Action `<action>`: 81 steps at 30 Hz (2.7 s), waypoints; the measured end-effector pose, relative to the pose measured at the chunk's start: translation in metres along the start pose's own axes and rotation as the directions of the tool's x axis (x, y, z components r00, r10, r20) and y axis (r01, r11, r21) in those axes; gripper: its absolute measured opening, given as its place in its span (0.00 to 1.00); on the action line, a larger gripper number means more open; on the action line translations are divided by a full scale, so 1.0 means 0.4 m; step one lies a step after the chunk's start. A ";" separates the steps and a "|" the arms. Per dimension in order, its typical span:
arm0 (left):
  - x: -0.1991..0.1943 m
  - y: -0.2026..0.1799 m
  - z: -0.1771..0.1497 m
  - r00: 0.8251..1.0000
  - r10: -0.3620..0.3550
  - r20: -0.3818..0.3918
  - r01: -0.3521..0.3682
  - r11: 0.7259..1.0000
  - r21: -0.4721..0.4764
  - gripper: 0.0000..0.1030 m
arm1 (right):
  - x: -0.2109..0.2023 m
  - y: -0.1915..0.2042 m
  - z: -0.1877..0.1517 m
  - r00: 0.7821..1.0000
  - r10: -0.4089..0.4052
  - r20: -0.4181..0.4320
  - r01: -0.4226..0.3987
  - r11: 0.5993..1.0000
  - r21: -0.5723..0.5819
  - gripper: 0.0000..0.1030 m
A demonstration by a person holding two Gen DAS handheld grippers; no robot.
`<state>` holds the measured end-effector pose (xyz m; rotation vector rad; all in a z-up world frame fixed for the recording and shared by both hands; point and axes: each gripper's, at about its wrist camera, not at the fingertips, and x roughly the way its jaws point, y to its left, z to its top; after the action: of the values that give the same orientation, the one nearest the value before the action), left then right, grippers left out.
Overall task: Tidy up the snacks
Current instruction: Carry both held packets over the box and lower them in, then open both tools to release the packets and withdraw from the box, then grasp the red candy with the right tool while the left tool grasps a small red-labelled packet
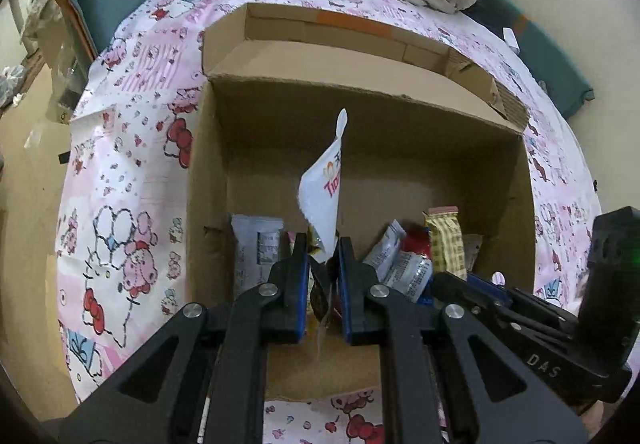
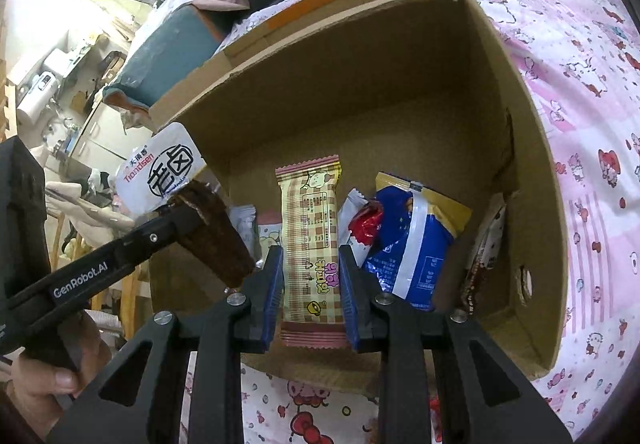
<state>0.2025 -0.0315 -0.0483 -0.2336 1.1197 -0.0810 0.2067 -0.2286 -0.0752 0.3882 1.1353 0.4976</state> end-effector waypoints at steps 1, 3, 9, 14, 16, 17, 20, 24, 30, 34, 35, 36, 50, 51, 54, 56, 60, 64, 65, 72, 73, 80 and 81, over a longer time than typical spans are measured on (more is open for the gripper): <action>0.002 -0.001 -0.001 1.000 -0.002 -0.008 0.002 1.000 0.000 0.11 | 0.003 -0.002 0.002 1.000 0.003 -0.002 -0.003 1.000 0.004 0.30; 0.005 -0.005 -0.003 1.000 -0.005 -0.018 0.005 1.000 0.002 0.12 | 0.006 -0.005 0.005 1.000 0.012 -0.004 -0.012 1.000 0.014 0.31; -0.011 -0.003 -0.001 1.000 0.017 0.024 -0.017 1.000 -0.019 0.57 | -0.012 0.003 0.011 0.999 0.024 0.038 -0.024 1.000 0.008 0.65; -0.016 -0.003 -0.001 0.999 0.023 0.027 -0.023 1.000 -0.007 0.65 | -0.018 -0.009 0.015 0.999 0.019 0.043 -0.020 0.999 0.034 0.65; -0.017 0.000 -0.002 0.999 0.023 0.028 -0.022 1.000 -0.004 0.67 | -0.021 -0.009 0.016 0.999 0.014 0.048 -0.016 0.999 0.032 0.65; -0.018 0.001 -0.003 0.999 0.023 0.029 -0.023 1.000 0.000 0.69 | -0.024 -0.008 0.017 0.999 0.013 0.052 -0.015 0.999 0.029 0.65; -0.027 0.002 -0.006 0.999 0.032 0.035 -0.033 0.999 0.007 0.70 | -0.032 -0.008 0.020 0.998 0.015 0.057 -0.017 0.999 0.030 0.65; -0.062 0.025 -0.022 0.994 0.073 0.076 -0.071 0.997 -0.021 0.70 | -0.062 -0.023 0.013 0.998 0.000 0.068 -0.004 0.999 0.053 0.65; -0.105 0.058 -0.048 0.995 0.075 0.071 -0.072 0.996 -0.044 0.70 | -0.130 -0.015 0.000 0.993 -0.024 0.114 0.017 0.998 0.067 0.65; -0.144 0.088 -0.076 0.994 0.073 0.081 -0.068 0.996 -0.064 0.70 | -0.177 -0.011 -0.012 0.992 -0.025 0.123 0.015 0.996 0.084 0.65; -0.151 0.094 -0.083 0.994 0.071 0.081 -0.065 0.995 -0.074 0.70 | -0.189 -0.010 -0.018 0.991 -0.039 0.124 0.029 0.997 0.078 0.65; -0.157 0.100 -0.092 0.994 0.067 0.081 -0.061 0.995 -0.084 0.70 | -0.200 -0.012 -0.025 0.991 -0.049 0.124 0.040 0.996 0.078 0.65; -0.190 0.132 -0.232 0.998 0.060 0.013 -0.058 0.991 -0.124 0.70 | -0.183 -0.039 -0.148 0.975 -0.218 -0.039 0.220 0.974 0.061 0.51; -0.187 0.135 -0.246 0.998 0.055 -0.001 -0.055 0.990 -0.130 0.70 | -0.167 -0.046 -0.157 0.966 -0.248 -0.070 0.252 0.966 0.060 0.49; -0.170 0.149 -0.286 0.998 0.034 -0.052 -0.042 0.986 -0.161 0.70 | -0.117 -0.076 -0.170 0.930 -0.332 -0.156 0.342 0.939 0.035 0.44; -0.159 0.157 -0.305 0.996 0.029 -0.081 -0.044 0.982 -0.183 0.70 | -0.082 -0.108 -0.179 0.905 -0.370 -0.211 0.385 0.923 0.031 0.38; -0.139 0.170 -0.323 0.993 0.026 -0.114 -0.051 0.976 -0.214 0.70 | -0.019 -0.147 -0.187 0.857 -0.430 -0.284 0.449 0.894 0.002 0.37; -0.129 0.175 -0.323 0.992 0.041 -0.120 -0.066 0.975 -0.212 0.70 | 0.022 -0.161 -0.197 0.842 -0.443 -0.308 0.454 0.890 -0.038 0.36; -0.126 0.177 -0.324 0.991 0.044 -0.123 -0.070 0.975 -0.213 0.70 | 0.026 -0.157 -0.199 0.841 -0.446 -0.305 0.454 0.890 -0.049 0.30; -0.108 0.178 -0.325 0.989 0.047 -0.143 -0.077 0.973 -0.217 0.70 | 0.071 -0.085 -0.240 0.845 -0.416 -0.335 0.389 0.909 -0.147 0.19; -0.107 0.175 -0.325 0.988 0.048 -0.144 -0.079 0.974 -0.213 0.70 | 0.072 -0.081 -0.245 0.849 -0.410 -0.334 0.383 0.912 -0.146 0.19; -0.076 0.142 -0.332 0.985 0.049 -0.168 -0.076 0.984 -0.163 0.70 | 0.098 0.008 -0.296 0.898 -0.251 -0.363 0.213 0.967 -0.140 0.16; -0.071 0.138 -0.333 0.984 0.048 -0.172 -0.075 0.985 -0.157 0.70 | 0.094 0.013 -0.300 0.901 -0.249 -0.355 0.214 0.967 -0.137 0.15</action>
<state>0.0677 0.0080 -0.0910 -0.3426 1.3019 0.0475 0.1071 -0.1978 -0.1462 0.0703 1.4961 0.4213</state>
